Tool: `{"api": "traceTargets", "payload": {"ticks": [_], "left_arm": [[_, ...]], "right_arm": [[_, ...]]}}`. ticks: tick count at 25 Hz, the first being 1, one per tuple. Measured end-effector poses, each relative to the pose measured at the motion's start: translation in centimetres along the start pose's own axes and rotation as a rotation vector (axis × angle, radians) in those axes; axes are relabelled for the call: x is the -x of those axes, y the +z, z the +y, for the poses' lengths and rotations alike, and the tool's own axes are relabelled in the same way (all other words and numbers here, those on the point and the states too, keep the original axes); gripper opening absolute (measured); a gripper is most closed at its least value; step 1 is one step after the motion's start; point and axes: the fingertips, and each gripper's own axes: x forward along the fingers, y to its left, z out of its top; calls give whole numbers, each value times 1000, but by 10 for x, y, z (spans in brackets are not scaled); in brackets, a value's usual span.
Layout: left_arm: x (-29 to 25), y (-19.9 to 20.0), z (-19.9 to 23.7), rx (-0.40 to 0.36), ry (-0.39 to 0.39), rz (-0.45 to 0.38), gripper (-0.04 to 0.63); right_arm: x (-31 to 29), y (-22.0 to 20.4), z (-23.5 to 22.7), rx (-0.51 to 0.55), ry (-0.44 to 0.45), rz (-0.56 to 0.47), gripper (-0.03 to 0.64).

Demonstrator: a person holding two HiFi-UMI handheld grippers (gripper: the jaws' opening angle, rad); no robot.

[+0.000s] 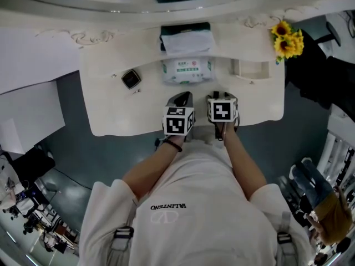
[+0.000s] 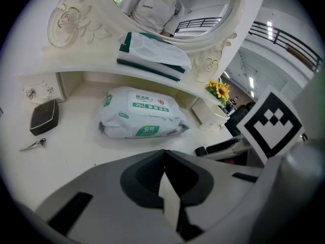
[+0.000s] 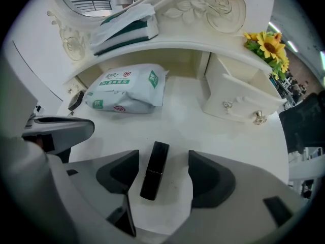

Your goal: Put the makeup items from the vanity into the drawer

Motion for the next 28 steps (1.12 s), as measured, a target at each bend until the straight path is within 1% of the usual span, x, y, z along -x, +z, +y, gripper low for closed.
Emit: {"api": "traceTargets", "payload": {"ticks": [3, 7, 8, 10, 11, 12, 15, 17, 22, 28], "left_arm": [[2, -1, 1, 3, -1, -4, -2], [5, -3, 4, 6, 3, -8, -2], [5, -3, 4, 7, 5, -9, -2], [6, -4, 5, 10, 7, -9, -2], [7, -5, 5, 10, 8, -10, -2], [7, -6, 5, 10, 8, -11, -2], [10, -7, 6, 12, 9, -15, -2], [12, -8, 7, 18, 11, -19, -2], [14, -9, 6, 20, 11, -26, -2], [16, -6, 0, 13, 6, -40, -2]], "right_arm": [[2, 2, -2, -3, -19, -17, 303], [3, 2, -6, -10, -46, -20, 242], [3, 2, -5, -11, -41, -20, 230], [1, 3, 1, -6, -28, -30, 172], [0, 5, 2, 7, -32, -45, 126], [-1, 6, 2, 22, -41, -56, 107], [-2, 8, 4, 49, -46, -75, 104], [0, 8, 4, 37, -35, -75, 104], [5, 4, -3, 22, -51, -61, 103], [15, 6, -3, 6, -28, -102, 103]]}}
